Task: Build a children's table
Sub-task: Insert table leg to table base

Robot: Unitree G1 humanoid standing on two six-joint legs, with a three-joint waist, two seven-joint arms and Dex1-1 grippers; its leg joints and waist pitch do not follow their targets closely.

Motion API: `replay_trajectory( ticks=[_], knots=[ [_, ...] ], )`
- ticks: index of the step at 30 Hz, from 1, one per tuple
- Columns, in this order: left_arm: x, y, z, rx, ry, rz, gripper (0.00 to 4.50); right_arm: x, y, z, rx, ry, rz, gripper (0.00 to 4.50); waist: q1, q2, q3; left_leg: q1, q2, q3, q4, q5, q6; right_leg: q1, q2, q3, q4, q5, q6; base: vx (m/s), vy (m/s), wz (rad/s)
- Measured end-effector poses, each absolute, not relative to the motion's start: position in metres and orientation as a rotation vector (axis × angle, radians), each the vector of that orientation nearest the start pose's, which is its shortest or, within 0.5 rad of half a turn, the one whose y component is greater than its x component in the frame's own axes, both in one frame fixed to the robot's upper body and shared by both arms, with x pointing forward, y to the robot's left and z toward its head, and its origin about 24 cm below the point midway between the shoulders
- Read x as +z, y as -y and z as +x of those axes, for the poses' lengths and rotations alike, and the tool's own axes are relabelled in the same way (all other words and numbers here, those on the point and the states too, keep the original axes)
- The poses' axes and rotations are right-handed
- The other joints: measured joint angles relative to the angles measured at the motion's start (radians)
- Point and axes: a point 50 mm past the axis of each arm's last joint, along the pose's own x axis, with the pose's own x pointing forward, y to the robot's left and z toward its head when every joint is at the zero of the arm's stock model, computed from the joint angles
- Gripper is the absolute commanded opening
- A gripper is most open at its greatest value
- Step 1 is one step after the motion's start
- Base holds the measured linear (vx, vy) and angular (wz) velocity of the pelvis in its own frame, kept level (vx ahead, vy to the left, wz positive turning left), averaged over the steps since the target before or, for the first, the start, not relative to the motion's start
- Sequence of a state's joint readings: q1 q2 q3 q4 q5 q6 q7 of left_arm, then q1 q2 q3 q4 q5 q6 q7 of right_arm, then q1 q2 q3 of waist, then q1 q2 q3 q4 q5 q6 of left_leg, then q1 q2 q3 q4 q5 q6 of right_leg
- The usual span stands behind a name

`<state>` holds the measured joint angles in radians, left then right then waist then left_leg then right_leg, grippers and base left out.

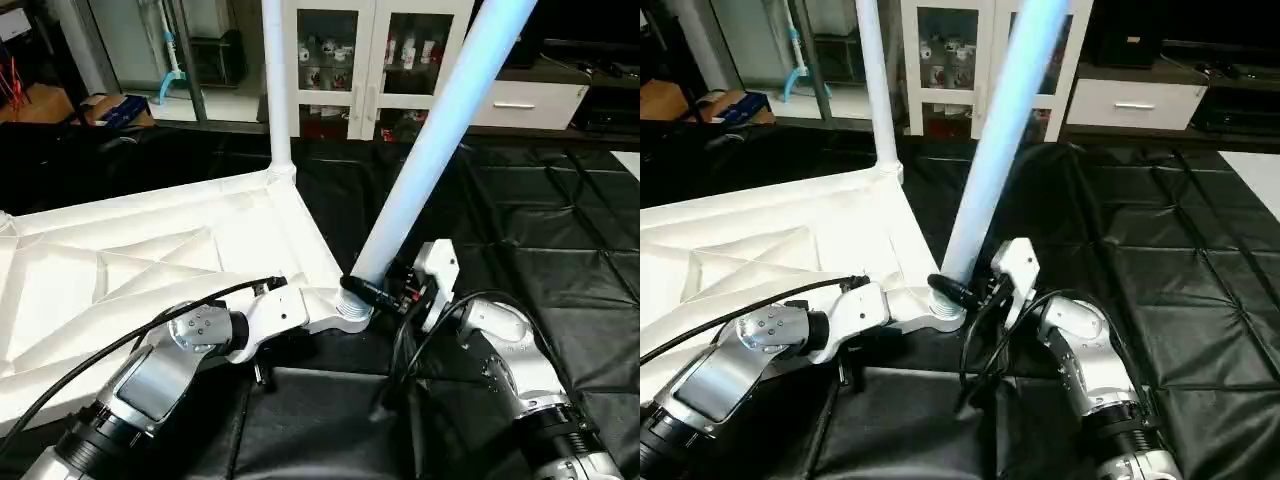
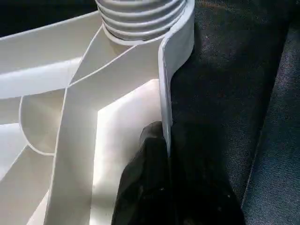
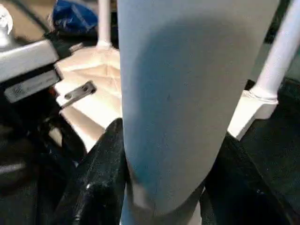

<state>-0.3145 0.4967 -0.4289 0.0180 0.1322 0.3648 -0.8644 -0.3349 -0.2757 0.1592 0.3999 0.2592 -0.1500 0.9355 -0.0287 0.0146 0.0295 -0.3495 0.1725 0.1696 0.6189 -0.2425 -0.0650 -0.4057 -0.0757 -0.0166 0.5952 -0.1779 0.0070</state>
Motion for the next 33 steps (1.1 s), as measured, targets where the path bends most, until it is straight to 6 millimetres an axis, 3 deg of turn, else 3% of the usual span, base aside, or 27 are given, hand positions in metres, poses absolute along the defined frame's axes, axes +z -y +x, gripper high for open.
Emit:
replay_trajectory(
  ticks=[9, 20, 28, 33],
  knots=[
    [0.046, -0.126, 0.268, -1.11, -0.452, 0.657, 0.04, 0.053, 0.129, 0.286, 1.107, 0.006, -0.115, 1.84, 0.002, -0.003, -0.004, 0.0, 0.0, 0.0, -0.004, 0.0, 0.0, 0.001, 0.0, 0.0, -0.001, 0.001, -0.001, 0.0, 0.0, 0.0],
    [0.046, -0.125, 0.267, -1.118, -0.452, 0.658, 0.04, 0.06, 0.129, 0.3, 1.149, -0.139, 0.009, 1.84, 0.005, -0.003, -0.006, 0.001, 0.0, 0.0, -0.01, 0.0, 0.0, 0.001, 0.0, 0.0, -0.001, 0.003, -0.005, 0.0, 0.0, 0.0],
    [0.045, -0.124, 0.266, -1.133, -0.45, 0.656, 0.04, 0.063, 0.133, 0.302, 1.204, -0.207, -0.023, 1.84, 0.007, -0.005, -0.01, 0.001, 0.0, 0.0, -0.011, 0.0, 0.0, 0.002, 0.0, 0.0, -0.002, 0.002, -0.004, 0.0, 0.0, 0.0],
    [0.044, -0.126, 0.266, -1.124, -0.464, 0.657, 0.04, 0.062, 0.126, 0.306, 1.19, -0.227, -0.045, 1.84, 0.004, -0.003, -0.015, 0.003, 0.0, 0.0, -0.013, 0.0, 0.0, 0.003, 0.0, 0.0, -0.002, 0.002, -0.003, 0.0, 0.0, 0.0]
  ],
)
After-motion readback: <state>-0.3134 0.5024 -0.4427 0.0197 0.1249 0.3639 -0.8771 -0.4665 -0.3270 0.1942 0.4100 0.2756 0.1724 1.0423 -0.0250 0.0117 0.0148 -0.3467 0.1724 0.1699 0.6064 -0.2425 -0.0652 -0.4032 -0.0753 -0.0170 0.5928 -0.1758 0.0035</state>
